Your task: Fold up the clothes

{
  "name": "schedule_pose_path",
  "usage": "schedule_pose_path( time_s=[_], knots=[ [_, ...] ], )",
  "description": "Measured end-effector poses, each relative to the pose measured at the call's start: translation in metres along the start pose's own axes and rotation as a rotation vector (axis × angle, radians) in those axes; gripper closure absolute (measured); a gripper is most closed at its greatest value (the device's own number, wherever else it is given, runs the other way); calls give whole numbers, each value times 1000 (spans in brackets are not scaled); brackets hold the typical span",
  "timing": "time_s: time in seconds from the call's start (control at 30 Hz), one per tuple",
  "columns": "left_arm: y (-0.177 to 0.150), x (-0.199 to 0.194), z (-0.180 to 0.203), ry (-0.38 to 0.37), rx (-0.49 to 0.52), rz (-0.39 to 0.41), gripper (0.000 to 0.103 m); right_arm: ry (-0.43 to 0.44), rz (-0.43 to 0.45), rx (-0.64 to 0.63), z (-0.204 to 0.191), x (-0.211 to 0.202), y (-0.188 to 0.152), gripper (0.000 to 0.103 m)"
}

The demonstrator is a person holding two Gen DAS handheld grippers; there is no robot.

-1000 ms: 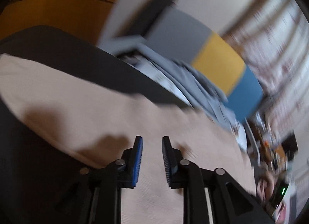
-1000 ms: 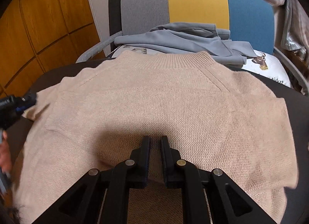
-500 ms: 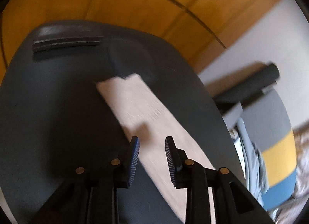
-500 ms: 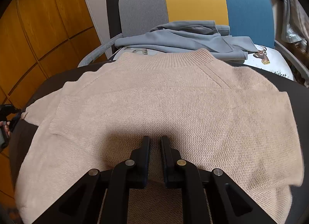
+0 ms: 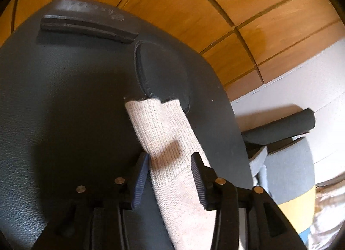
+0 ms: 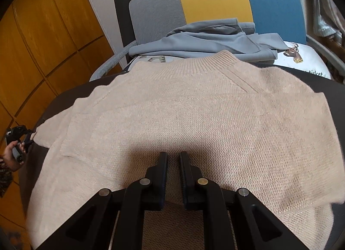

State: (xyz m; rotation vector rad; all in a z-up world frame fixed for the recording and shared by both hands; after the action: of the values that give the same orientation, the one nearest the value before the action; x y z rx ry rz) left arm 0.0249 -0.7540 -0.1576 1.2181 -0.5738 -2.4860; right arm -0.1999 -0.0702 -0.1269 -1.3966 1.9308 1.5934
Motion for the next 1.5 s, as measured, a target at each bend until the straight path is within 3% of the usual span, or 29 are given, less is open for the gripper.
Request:
schedule_pose_path(
  time_s=[0.07,0.17,0.2,0.23,0.3,0.37,0.53,0.67,0.9,1.1,1.17,1.3,1.43,1.5],
  knots=[
    [1,3,6,69,71,9,63,4,0,5,1,0,0,91],
    [-7,8,25,250,313,-9,70,5,0,6,1,0,0,91],
    [-11,11,33,297,404,-23,82,2,0,3,1,0,0,91],
    [-15,13,42,286,456,-35,96,-2,1,0,1,0,0,91],
    [-22,10,62,189,490,-37,96,-9,2,-6,0,0,0,91],
    [-21,-9,82,84,473,23,96,-9,2,-6,0,-1,0,91],
    [-21,-59,132,-63,509,102,97,14,0,14,1,0,0,91],
    [-46,-112,187,-228,583,119,97,30,-3,31,2,-1,0,91],
    [-159,-196,285,-524,794,43,97,53,-39,74,3,-4,6,90],
    [-284,-248,342,-706,934,-63,96,162,44,177,7,-49,20,74],
    [-328,-251,351,-725,970,-100,96,194,54,218,11,-61,21,70],
    [-410,-231,360,-711,1020,-207,96,202,48,263,26,-70,15,70],
    [-479,-200,356,-637,1121,-272,96,192,36,322,46,-73,4,70],
    [-498,-186,345,-605,1162,-317,95,188,25,342,53,-72,0,70]
  ],
)
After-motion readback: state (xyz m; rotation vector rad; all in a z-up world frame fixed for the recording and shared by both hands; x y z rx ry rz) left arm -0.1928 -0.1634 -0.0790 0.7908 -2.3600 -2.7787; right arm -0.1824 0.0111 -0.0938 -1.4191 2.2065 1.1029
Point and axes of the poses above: each gripper's, at about its wrist camera, not at the fingertips, and x roughly the way its jaws point, z to its right, y to its top, the point moved 8 cm from there along x, roughly the way its jaws point, and after that the axes turned 8 degrees about x, right-handed, at the moved point
